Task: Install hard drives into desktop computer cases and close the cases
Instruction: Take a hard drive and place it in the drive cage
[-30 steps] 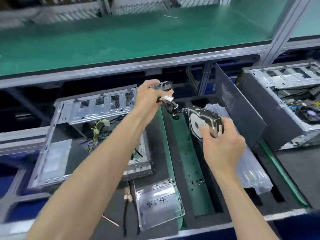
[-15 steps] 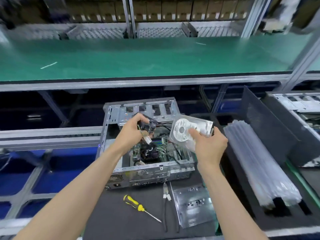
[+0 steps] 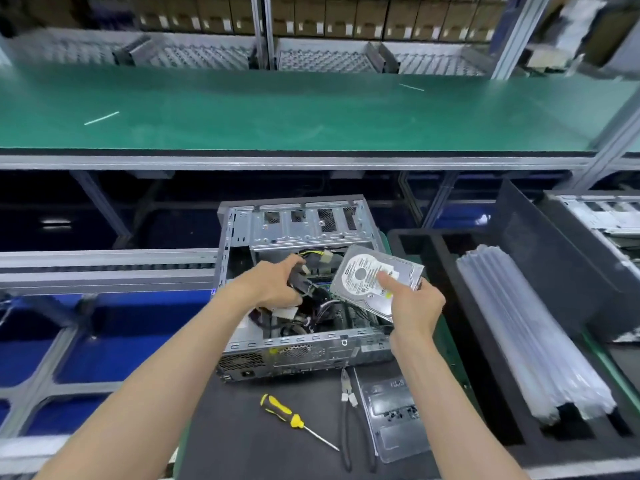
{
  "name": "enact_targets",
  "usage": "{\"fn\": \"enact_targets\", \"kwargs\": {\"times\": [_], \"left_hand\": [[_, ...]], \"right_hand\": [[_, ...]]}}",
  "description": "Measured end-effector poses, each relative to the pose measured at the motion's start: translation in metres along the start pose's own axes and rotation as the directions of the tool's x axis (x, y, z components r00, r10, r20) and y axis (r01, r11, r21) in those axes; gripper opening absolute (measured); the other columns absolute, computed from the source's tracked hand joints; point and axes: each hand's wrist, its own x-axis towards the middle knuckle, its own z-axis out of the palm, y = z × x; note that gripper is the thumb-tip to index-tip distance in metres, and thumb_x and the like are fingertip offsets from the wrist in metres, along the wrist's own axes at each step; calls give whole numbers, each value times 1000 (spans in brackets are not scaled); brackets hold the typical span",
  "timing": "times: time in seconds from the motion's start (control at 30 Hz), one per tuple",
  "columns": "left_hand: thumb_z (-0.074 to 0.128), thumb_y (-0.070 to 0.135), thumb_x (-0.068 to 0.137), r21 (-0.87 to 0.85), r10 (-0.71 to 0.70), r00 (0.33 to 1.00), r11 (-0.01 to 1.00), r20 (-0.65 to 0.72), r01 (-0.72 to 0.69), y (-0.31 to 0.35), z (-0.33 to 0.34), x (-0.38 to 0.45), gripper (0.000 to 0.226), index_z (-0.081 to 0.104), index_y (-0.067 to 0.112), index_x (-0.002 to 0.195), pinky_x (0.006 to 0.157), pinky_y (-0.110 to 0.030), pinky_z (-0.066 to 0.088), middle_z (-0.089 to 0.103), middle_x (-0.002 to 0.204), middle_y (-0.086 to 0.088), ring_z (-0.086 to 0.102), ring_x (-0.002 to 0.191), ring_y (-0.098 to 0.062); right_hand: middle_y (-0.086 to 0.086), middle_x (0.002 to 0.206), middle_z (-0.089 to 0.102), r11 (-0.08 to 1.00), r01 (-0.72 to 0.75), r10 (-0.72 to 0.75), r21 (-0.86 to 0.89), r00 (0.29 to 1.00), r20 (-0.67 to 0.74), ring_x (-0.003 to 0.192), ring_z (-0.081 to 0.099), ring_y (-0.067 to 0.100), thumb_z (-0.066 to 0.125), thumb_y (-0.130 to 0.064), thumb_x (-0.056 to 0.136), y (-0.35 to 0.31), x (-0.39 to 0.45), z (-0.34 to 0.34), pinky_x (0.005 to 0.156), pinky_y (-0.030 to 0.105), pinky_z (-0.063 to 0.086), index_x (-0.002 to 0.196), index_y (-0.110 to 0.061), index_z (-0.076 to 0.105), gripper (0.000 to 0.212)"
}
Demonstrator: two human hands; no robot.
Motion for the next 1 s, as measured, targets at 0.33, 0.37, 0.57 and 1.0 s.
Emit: {"fn": "enact_targets", "kwargs": {"times": [0.33,0.37,0.57,1.0], "left_hand": [[54,14,91,-334,21,895,924,-445,-187,72,12,13,19,72,12,87,55,-22,51,73,82,-1,68,70,-21],[55,21,95,-433,-31,907,885,-421,-171,77,18,19,24,73,8,86,61,-32,58,74,78,-5,71,71,-26],[60,48,98,-966,-128,992,252,20,53,85,13,45,44,65,4,96,59,-34,61,76,80,-14,76,73,-26],[66,-4,87,-996,-300,954,-80,-5,-31,42,23,59,17,63,-10,103,75,-45,63,75,89,-22,73,76,-27]], "right_hand": [[-10,73,74,992,122,-122,-18,992,-8,66,70,10,88,-14,70,2,12,16,59,30,54,79,-18,69,21],[-14,68,70,973,216,-218,-85,976,-3,61,65,6,87,-18,71,3,12,18,58,28,53,75,-21,64,24],[-9,57,60,196,791,-791,-580,477,383,47,52,14,84,-19,76,21,16,18,47,23,29,93,-20,68,24],[-20,126,62,660,659,-380,-361,707,596,118,61,15,59,19,71,7,32,8,94,30,55,136,-36,46,87]]}}
